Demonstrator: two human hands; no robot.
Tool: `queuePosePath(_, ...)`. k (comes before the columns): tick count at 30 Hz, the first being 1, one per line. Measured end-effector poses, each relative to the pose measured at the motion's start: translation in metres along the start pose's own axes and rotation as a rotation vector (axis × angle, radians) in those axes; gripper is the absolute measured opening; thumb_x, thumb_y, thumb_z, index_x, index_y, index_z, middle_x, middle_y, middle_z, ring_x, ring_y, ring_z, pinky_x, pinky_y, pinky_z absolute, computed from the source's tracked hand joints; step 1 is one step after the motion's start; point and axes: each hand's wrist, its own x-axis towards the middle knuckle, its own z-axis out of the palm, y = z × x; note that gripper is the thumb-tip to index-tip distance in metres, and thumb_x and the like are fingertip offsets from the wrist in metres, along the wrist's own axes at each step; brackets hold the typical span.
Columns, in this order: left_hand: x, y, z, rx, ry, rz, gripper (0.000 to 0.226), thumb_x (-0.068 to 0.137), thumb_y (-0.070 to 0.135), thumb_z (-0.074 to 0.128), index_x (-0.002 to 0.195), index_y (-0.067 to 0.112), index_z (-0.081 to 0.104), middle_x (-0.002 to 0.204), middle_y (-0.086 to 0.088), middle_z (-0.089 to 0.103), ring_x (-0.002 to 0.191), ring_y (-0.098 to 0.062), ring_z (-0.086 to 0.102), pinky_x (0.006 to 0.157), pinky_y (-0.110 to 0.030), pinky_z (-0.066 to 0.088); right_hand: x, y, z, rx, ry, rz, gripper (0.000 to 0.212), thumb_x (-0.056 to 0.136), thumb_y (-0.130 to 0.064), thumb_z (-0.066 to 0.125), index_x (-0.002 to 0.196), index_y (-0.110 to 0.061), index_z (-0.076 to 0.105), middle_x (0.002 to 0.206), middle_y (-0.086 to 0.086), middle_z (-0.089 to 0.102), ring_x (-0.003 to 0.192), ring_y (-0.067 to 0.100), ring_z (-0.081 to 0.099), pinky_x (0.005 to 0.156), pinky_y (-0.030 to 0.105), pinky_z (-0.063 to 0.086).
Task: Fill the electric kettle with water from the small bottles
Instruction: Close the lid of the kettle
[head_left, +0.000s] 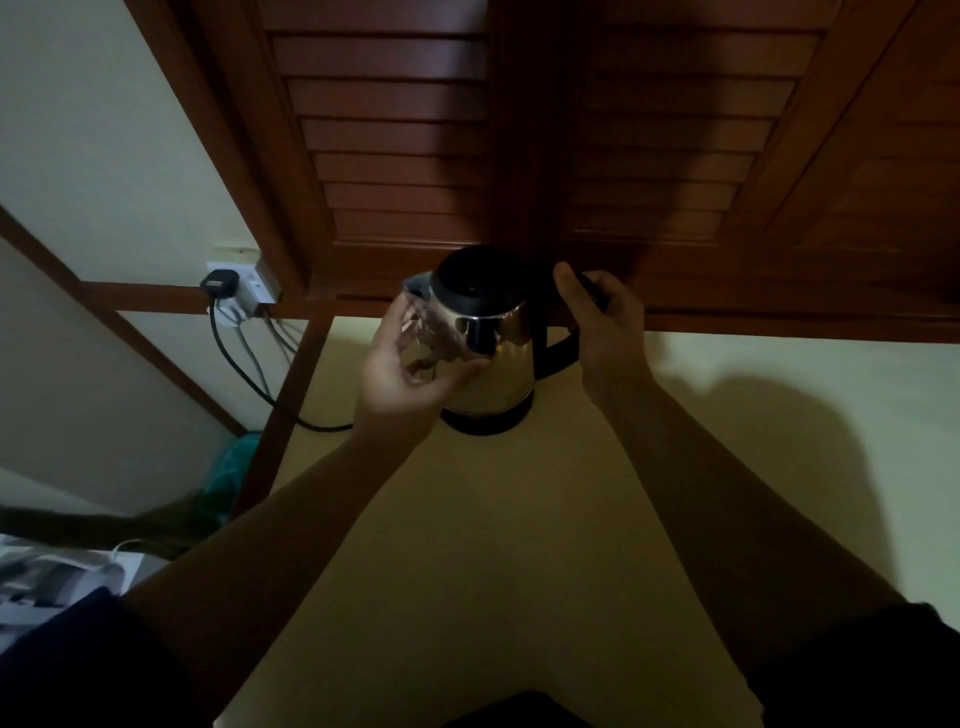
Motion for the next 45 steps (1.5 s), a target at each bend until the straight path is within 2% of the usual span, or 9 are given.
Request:
queuePosePath(3,0.000,-0.007,0.003,0.005,-0.008,-0.014,0.091,0.071,0.024,0.089,0.145,0.038,0.038,0.121,0.049,0.054,0.120,0.020,0.052,0.098,-0.014,0.050,0.000,0.006,-0.004,-0.032,-0.015,-0.027,0.026,0.094,-0.031,0.074,0.086,-0.007,0.068,0.080,0.005,0.062,0.079,0.015,0.062,0.076,0.028,0.051)
queuePosePath(11,-0.008,-0.017,0.008,0.077,0.007,0.061,0.105,0.071,0.027,0.092,0.157,0.014,0.033,0.147,0.013,0.047,0.135,-0.001,0.049,0.102,-0.019,0.052,-0.007,0.010,-0.015,-0.122,-0.037,-0.007,0.016,0.101,-0.019,0.068,0.089,-0.008,0.065,0.075,-0.014,0.067,0.077,0.004,0.066,0.076,0.022,0.052)
queuePosePath(15,-0.005,-0.019,0.006,0.085,0.003,0.070,0.104,0.072,0.020,0.092,0.157,0.012,0.033,0.142,0.021,0.047,0.131,0.007,0.049,0.099,-0.013,0.050,-0.010,0.004,-0.014,-0.126,-0.033,0.020,0.026,0.105,-0.029,0.060,0.088,-0.010,0.067,0.074,-0.007,0.062,0.073,0.010,0.058,0.072,0.024,0.046)
queuePosePath(18,-0.005,-0.019,0.004,0.067,-0.006,0.055,0.105,0.073,0.020,0.092,0.159,0.014,0.031,0.147,0.019,0.045,0.134,0.003,0.049,0.102,-0.015,0.050,-0.012,-0.001,-0.017,-0.097,-0.023,0.091,0.035,0.105,-0.038,0.051,0.077,-0.028,0.069,0.077,-0.005,0.057,0.075,0.015,0.052,0.073,0.031,0.043)
queuePosePath(26,-0.005,-0.022,0.003,0.015,-0.027,0.021,0.111,0.071,0.027,0.092,0.161,0.019,0.029,0.159,0.010,0.042,0.143,-0.009,0.046,0.110,-0.027,0.050,-0.008,-0.019,-0.025,-0.150,-0.069,0.220,0.027,0.108,-0.030,0.055,0.095,-0.017,0.075,0.085,-0.007,0.074,0.078,0.000,0.071,0.071,0.012,0.052)
queuePosePath(30,-0.005,-0.020,0.003,0.008,-0.028,0.018,0.108,0.072,0.024,0.093,0.160,0.020,0.031,0.156,0.013,0.044,0.142,-0.007,0.047,0.111,-0.034,0.051,-0.010,-0.023,-0.026,-0.166,-0.082,0.273,0.027,0.106,-0.037,0.057,0.099,-0.021,0.076,0.096,-0.004,0.077,0.089,0.006,0.073,0.085,0.024,0.052)
queuePosePath(35,-0.004,-0.019,0.001,0.007,-0.053,0.001,0.109,0.071,0.027,0.093,0.160,0.023,0.030,0.159,0.010,0.042,0.143,-0.008,0.045,0.110,-0.032,0.050,-0.012,-0.027,-0.016,-0.173,-0.051,0.280,0.024,0.102,-0.039,0.062,0.091,-0.021,0.075,0.090,-0.004,0.073,0.078,0.002,0.069,0.084,0.028,0.050)
queuePosePath(40,-0.005,-0.017,0.002,0.014,-0.052,0.002,0.108,0.071,0.028,0.092,0.160,0.023,0.031,0.157,0.014,0.044,0.141,-0.006,0.047,0.109,-0.032,0.051,-0.010,-0.025,-0.011,-0.158,-0.001,0.269,0.025,0.097,-0.034,0.071,0.095,-0.010,0.078,0.097,0.008,0.075,0.095,0.020,0.070,0.098,0.043,0.054)
queuePosePath(45,-0.003,-0.021,0.000,-0.007,-0.050,-0.012,0.108,0.070,0.028,0.093,0.159,0.023,0.032,0.157,0.012,0.045,0.141,-0.007,0.047,0.111,-0.039,0.051,-0.012,-0.024,-0.016,-0.177,-0.034,0.266,0.032,0.098,-0.040,0.069,0.102,-0.010,0.079,0.103,0.005,0.078,0.103,0.018,0.072,0.107,0.045,0.050)
